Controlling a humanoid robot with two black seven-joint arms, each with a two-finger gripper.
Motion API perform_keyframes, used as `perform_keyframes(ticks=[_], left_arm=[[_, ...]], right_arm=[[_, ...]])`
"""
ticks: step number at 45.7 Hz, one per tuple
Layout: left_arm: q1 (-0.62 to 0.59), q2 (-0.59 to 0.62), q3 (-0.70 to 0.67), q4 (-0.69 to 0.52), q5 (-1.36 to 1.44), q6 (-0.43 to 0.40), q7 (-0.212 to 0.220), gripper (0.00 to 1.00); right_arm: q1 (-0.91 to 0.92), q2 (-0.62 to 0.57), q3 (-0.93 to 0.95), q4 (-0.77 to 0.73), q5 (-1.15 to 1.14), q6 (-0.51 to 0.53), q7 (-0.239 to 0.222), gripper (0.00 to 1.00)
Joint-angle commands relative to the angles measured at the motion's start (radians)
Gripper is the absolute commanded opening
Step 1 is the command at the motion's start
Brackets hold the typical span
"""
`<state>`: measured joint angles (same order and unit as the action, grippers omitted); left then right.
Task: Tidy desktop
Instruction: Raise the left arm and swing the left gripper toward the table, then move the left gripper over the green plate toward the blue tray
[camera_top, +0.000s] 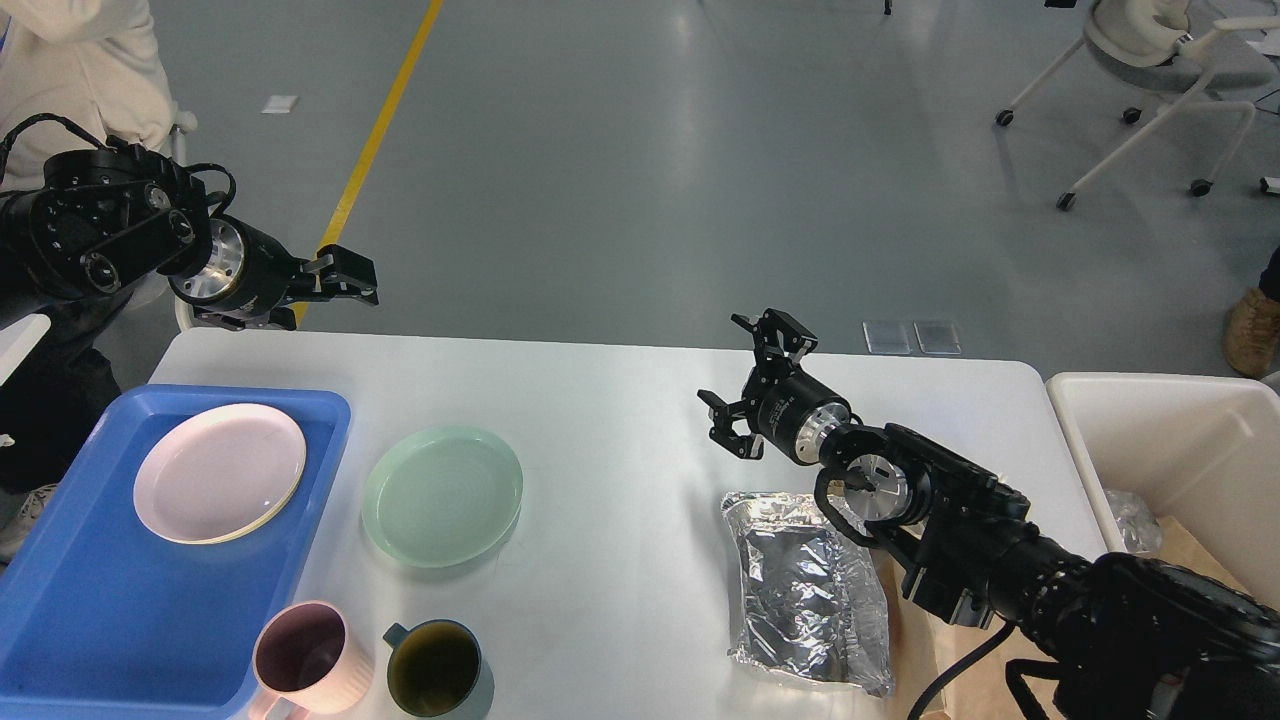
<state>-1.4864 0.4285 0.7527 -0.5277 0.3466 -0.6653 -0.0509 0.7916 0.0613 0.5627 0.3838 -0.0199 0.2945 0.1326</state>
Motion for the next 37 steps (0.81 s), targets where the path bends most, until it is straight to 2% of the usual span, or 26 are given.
perform_keyframes(ticks=[1, 7, 17, 26, 37], left_arm=[[-0.003, -0.001, -0.004, -0.005, -0.006, -0.026, -0.004, 0.97], [-0.005, 0.001, -0.004, -0.005, -0.014, -0.174, -0.003, 0.97], [0.012, -0.005, 0.013, -0.015, -0.011, -0.22, 0.002, 0.97], [0.023, -0.022, 0.045, -0.018, -0.003, -0.169, 0.003, 0.97], [0.031, -0.18, 0.141, -0.018, 0.003, -0.134, 0.006, 0.97]], right_arm=[[0.0, 0.0, 0.0, 0.0, 0.0, 0.0, 0.001, 1.0], [0.0, 0.0, 0.0, 0.0, 0.0, 0.0, -0.001, 1.0], [0.0, 0.0, 0.0, 0.001, 0.0, 0.0, -0.001, 1.0], [0.0, 0.0, 0.0, 0.0, 0.0, 0.0, 0.001, 1.0], [0.0, 0.0, 0.0, 0.001, 0.0, 0.0, -0.001, 1.0]])
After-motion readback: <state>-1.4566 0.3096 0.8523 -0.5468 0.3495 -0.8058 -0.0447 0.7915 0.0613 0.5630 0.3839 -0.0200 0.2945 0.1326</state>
